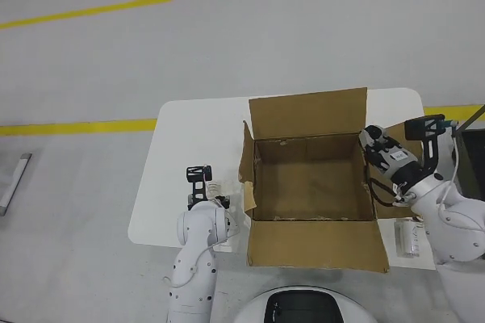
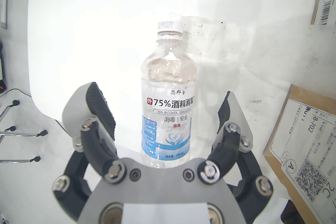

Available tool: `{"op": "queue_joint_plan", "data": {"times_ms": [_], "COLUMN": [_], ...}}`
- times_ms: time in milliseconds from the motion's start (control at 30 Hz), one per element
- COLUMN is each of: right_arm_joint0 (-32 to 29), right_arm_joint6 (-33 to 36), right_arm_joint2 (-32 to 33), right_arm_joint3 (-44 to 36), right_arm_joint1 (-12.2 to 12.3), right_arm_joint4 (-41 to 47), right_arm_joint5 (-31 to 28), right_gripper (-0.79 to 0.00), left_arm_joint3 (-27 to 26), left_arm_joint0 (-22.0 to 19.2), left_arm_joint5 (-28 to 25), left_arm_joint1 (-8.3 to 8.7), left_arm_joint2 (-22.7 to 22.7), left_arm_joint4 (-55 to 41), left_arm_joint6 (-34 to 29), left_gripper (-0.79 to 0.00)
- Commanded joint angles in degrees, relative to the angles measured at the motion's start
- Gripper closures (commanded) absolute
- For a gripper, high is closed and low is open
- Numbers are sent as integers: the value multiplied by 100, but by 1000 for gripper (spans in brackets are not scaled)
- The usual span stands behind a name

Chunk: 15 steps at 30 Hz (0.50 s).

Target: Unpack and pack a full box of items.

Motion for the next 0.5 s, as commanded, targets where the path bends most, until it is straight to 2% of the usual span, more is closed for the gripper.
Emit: {"op": "queue_joint_plan", "data": {"times_ms": [0,100,233,367,467], "right_arm_joint0": [-49,-103,-143,-171,-185], "right_arm_joint6": [-164,-209,-257,-267,-281], "right_arm_joint2": [-26,-62,-73,-77,-95], "right_arm_joint3": [-20,-58,-78,-87,-85], "right_arm_joint1": [2,8,18,28,34], "right_arm_joint4": [16,8,-7,-19,-20], "right_arm_joint5": [-90,-93,-52,22,70], "right_gripper": [0,0,0,0,0], "left_arm_joint3": [0,-77,-490,-762,-760], "left_arm_joint0": [0,53,145,250,272], "left_arm_joint5": [0,9,-273,-830,-1304], "left_arm_joint1": [0,5,28,85,137], "left_arm_joint2": [0,-97,-346,-658,-940], "left_arm_joint4": [0,-174,-721,-1205,-1666], "left_arm_joint6": [0,138,27,-209,-490], "left_gripper": [-785,-785,-785,-785,-785]}}
